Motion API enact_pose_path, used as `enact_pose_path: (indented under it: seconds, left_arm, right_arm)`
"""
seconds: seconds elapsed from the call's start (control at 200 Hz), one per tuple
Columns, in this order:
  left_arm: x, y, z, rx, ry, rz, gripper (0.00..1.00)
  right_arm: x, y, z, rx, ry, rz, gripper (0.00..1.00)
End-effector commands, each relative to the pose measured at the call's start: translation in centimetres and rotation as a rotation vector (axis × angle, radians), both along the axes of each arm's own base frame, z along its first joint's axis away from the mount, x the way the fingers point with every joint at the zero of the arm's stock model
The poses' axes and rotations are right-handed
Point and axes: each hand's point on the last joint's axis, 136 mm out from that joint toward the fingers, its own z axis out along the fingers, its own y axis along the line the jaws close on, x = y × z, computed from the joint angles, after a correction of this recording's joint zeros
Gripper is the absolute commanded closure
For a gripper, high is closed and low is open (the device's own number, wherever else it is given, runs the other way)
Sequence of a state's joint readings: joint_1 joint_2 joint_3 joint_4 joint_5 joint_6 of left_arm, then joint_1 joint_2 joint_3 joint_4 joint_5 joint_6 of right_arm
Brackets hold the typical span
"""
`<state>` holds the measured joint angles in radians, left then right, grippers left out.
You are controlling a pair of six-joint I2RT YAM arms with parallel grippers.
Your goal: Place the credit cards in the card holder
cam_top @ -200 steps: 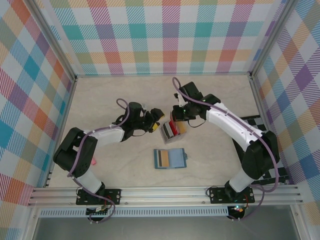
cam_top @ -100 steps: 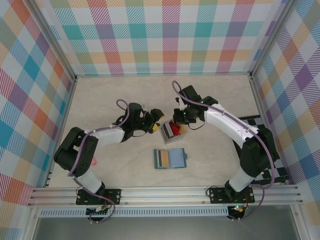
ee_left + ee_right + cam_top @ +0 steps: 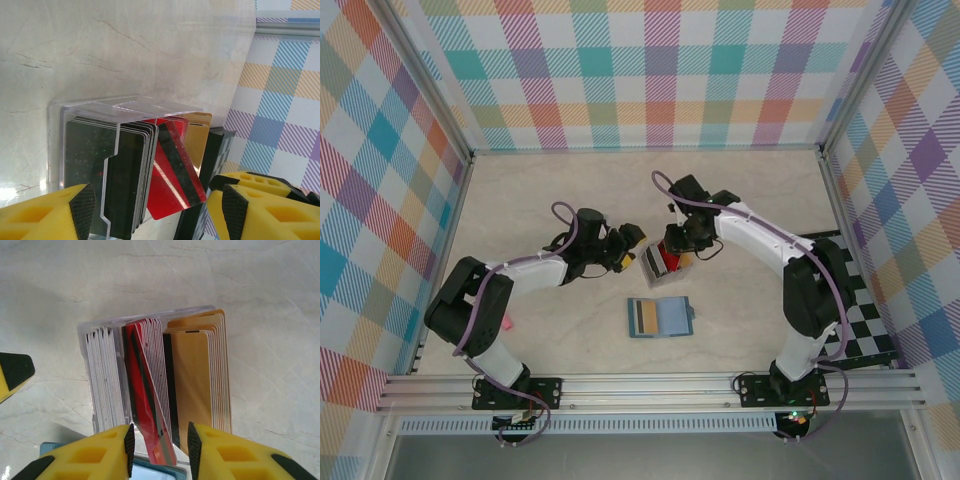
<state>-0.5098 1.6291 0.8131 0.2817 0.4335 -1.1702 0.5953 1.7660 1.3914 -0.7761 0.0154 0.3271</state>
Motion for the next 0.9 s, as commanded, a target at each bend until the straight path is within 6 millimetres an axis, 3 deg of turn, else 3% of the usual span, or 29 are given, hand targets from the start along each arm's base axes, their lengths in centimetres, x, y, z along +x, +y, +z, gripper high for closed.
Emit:
enact_pose_path:
  seconds: [0.0,0.215,0.41,0.54,0.895]
  left_arm:
    - [-0.2,0.5,0.5,0.006,-0.015,-0.005,0.31]
    - [-0.4,0.5,0.6,0.006,-0.014,-0.009,0.31]
    - [-0.6,0.7,0.7,0.015,-0.018,-0.013,0.31]
    - [-0.8,0.8,0.9,0.018,-0.022,-0.015,0.31]
    - [-2.0,1.8,2.5,0.015,-0.059,-0.005,0.31]
  right_arm:
    - [0.4,0.0,0.0,-0.013,0.006,0.015,0.67]
    - [0.4,0.1,-0.2,-0.012,0.02,0.02,0.74]
    - [0.3,0.2,0.7,0.0,0.013,0.019,0.89]
    - [0.0,0.5,2.2,0.04,-0.006,0.03,0.95]
    - [-1.4,0.3,7.3,0.172,-0.091,-0.007,0.95]
